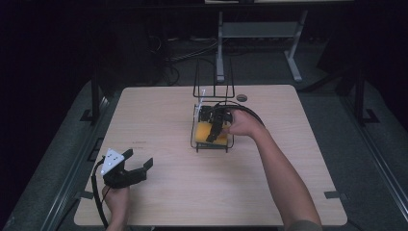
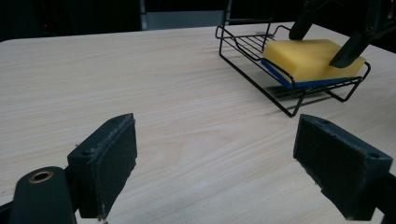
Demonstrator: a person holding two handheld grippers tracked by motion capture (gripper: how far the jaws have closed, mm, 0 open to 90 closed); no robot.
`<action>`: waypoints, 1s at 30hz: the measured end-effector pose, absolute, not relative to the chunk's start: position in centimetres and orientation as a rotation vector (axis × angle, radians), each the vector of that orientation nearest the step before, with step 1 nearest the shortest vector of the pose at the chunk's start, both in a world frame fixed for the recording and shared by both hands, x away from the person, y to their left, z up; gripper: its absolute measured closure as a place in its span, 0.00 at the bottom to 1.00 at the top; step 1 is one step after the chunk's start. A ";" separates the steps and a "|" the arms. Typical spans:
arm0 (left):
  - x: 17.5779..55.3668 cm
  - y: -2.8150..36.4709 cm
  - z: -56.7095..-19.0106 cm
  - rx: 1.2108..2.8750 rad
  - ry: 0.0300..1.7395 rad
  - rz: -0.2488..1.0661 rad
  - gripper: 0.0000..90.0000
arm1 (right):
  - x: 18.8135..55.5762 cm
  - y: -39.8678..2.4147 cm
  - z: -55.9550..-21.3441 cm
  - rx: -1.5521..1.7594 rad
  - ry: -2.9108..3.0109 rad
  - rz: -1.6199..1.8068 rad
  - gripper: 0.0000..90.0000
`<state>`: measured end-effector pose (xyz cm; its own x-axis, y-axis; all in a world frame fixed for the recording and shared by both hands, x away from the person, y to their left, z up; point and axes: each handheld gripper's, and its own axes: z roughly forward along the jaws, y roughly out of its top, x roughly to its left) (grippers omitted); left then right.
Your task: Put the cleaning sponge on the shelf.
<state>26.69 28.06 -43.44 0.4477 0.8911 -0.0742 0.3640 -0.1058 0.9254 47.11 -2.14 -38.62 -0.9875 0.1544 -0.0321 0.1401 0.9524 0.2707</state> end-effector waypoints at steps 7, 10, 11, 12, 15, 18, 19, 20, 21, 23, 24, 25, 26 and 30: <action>26.7 28.0 -43.4 1.681 1.096 0.641 0.14 | 46.9 -2.4 -38.3 0.231 3.046 0.403 0.18; 26.7 28.0 -43.5 1.684 1.096 0.642 0.14 | 46.8 -2.5 -38.1 0.232 3.044 0.403 0.18; 26.7 28.0 -43.5 1.683 1.095 0.639 0.14 | 46.8 -2.5 -38.1 0.231 3.044 0.403 0.18; 26.7 28.0 -43.4 1.680 1.095 0.638 0.14 | 46.8 -2.5 -38.0 0.231 3.043 0.405 0.18; 26.7 27.9 -43.4 1.679 1.095 0.639 0.14 | 46.6 -2.5 -37.8 0.227 3.040 0.402 0.18; 26.7 27.9 -43.4 1.679 1.096 0.639 0.14 | 46.3 -2.4 -37.7 0.231 3.039 0.395 0.18; 26.7 27.9 -43.4 1.679 1.095 0.639 0.14 | 46.2 -2.3 -37.6 0.231 3.038 0.390 0.18; 26.7 27.9 -43.4 1.679 1.095 0.640 0.14 | 46.1 -2.3 -37.5 0.228 3.038 0.388 0.18; 26.7 27.9 -43.4 1.680 1.096 0.640 0.14 | 46.0 -2.2 -37.4 0.223 3.034 0.386 0.18; 26.7 27.9 -43.4 1.679 1.095 0.639 0.14 | 45.8 -2.1 -37.3 0.212 3.029 0.397 0.18; 26.7 27.9 -43.4 1.680 1.095 0.639 0.14 | 45.8 -2.1 -37.2 0.210 3.029 0.399 0.18; 26.7 27.9 -43.4 1.679 1.095 0.640 0.14 | 45.7 -2.0 -37.2 0.202 3.029 0.395 0.18; 26.7 27.9 -43.4 1.679 1.095 0.640 0.14 | 45.6 -1.9 -37.2 0.211 3.033 0.388 0.18; 26.7 27.9 -43.4 1.680 1.095 0.641 0.14 | 45.3 -1.7 -37.4 0.197 3.036 0.374 0.18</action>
